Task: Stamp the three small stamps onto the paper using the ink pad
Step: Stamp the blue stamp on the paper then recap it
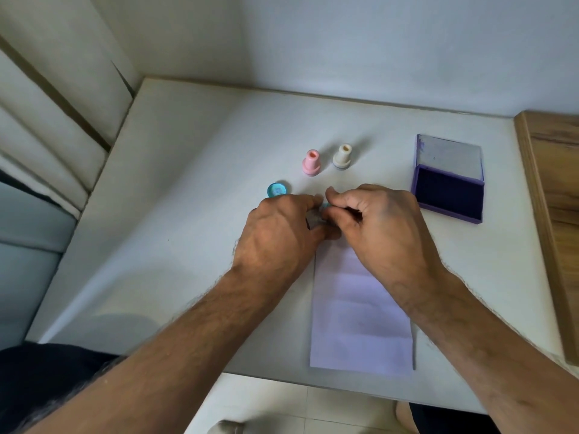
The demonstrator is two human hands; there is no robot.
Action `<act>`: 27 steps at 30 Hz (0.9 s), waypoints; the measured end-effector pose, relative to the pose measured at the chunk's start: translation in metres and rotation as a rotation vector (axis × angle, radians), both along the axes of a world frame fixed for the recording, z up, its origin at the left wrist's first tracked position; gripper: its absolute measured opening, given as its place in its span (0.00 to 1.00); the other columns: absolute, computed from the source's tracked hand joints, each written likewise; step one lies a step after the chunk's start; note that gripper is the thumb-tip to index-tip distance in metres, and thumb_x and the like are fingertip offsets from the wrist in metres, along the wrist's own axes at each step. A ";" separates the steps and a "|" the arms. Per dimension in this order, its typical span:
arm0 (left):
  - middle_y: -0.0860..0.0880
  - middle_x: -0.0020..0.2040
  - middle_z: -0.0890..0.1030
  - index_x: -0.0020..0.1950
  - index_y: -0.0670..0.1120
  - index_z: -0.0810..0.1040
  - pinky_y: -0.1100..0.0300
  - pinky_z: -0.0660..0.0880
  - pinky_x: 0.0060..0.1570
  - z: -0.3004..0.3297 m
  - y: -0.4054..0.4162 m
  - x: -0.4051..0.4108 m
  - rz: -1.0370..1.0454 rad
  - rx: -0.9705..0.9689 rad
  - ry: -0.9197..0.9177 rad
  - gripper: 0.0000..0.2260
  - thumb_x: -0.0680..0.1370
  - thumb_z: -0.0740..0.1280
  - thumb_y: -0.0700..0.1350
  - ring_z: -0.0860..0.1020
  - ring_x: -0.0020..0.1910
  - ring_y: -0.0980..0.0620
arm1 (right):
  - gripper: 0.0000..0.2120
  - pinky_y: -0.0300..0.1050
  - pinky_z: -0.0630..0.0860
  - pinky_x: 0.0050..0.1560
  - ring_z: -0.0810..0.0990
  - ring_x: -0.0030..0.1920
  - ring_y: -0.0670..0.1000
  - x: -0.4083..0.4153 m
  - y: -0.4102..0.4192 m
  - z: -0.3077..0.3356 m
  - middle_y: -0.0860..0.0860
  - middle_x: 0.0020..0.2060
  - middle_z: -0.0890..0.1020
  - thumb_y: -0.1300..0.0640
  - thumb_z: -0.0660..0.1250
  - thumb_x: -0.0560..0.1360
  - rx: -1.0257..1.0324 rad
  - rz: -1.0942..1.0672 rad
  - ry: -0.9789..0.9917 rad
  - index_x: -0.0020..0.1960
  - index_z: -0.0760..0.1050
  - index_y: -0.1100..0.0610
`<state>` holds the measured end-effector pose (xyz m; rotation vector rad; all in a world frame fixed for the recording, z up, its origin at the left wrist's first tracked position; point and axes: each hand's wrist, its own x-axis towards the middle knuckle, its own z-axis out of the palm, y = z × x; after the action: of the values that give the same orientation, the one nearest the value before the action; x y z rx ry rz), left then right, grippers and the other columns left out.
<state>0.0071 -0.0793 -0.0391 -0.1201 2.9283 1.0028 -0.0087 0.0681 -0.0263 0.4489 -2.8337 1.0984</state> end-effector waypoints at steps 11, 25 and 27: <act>0.56 0.37 0.75 0.61 0.60 0.79 0.65 0.67 0.37 0.002 -0.008 -0.009 -0.062 0.059 -0.152 0.21 0.69 0.76 0.53 0.76 0.44 0.52 | 0.10 0.49 0.81 0.43 0.83 0.40 0.52 -0.001 0.000 -0.003 0.53 0.41 0.86 0.59 0.74 0.73 -0.002 -0.015 0.021 0.55 0.84 0.54; 0.58 0.34 0.75 0.58 0.60 0.81 0.69 0.67 0.32 0.003 -0.007 -0.008 -0.032 0.083 -0.155 0.20 0.67 0.78 0.53 0.76 0.39 0.53 | 0.12 0.50 0.80 0.45 0.82 0.41 0.53 -0.001 0.002 -0.001 0.53 0.41 0.85 0.59 0.73 0.75 0.008 0.017 -0.018 0.57 0.83 0.54; 0.57 0.35 0.76 0.57 0.60 0.81 0.69 0.67 0.32 0.003 -0.007 -0.008 -0.025 0.085 -0.154 0.19 0.67 0.78 0.54 0.76 0.38 0.54 | 0.11 0.50 0.81 0.44 0.82 0.41 0.53 -0.002 0.001 -0.002 0.53 0.40 0.85 0.59 0.73 0.75 0.012 0.020 -0.018 0.57 0.83 0.54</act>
<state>-0.0009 -0.0863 -0.0365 -0.1495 2.7378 1.0623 -0.0104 0.0695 -0.0280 0.4716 -2.8587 1.0954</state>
